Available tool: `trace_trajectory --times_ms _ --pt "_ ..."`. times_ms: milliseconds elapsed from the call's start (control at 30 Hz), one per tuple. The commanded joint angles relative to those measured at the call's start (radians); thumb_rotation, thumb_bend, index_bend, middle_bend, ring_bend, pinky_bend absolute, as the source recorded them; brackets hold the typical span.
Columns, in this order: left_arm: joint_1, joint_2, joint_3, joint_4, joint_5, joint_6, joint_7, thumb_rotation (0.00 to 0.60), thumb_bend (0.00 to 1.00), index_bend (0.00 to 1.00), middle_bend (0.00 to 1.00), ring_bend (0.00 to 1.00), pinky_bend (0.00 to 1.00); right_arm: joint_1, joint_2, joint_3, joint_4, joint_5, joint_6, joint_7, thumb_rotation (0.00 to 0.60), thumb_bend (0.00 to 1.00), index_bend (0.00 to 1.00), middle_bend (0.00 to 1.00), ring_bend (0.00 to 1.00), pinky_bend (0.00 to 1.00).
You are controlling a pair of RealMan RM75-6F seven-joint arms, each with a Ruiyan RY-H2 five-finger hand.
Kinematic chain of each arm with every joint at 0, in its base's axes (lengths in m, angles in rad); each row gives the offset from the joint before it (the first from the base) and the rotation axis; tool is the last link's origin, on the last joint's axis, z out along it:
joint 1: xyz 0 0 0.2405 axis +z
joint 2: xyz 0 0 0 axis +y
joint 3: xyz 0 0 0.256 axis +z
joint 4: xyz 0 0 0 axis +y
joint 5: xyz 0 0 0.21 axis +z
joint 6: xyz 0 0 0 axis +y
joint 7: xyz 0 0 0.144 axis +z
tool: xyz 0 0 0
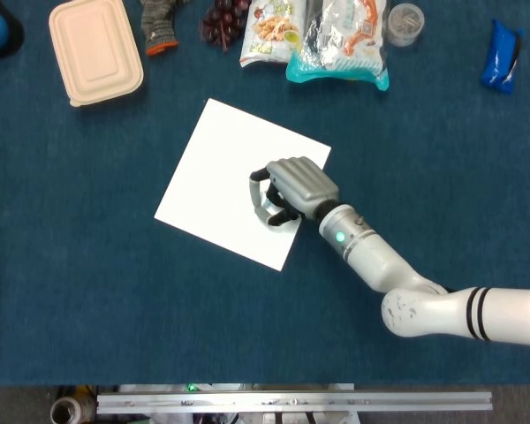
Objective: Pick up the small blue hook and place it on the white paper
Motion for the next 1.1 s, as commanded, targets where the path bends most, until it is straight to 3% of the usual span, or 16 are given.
trace_trajectory --times_ms 33,267,1100 --pt "0.000 0.000 0.000 0.001 0.000 0.000 -0.001 0.600 0.36 0.28 0.27 0.29 0.19 0.000 0.004 -0.001 -0.005 0.006 -0.006 0.003 0.600 0.29 0.53 1.00 1.00 1.00" --pt "0.001 0.000 0.001 0.002 0.001 -0.001 -0.001 0.600 0.36 0.28 0.27 0.29 0.19 -0.007 0.018 0.000 -0.026 0.024 -0.009 0.018 0.600 0.21 0.48 1.00 1.00 1.00" --pt "0.008 0.003 0.003 0.001 0.009 0.012 -0.005 0.600 0.36 0.28 0.27 0.29 0.19 0.010 0.126 -0.052 -0.091 0.097 -0.031 -0.038 0.600 0.21 0.47 1.00 1.00 1.00"
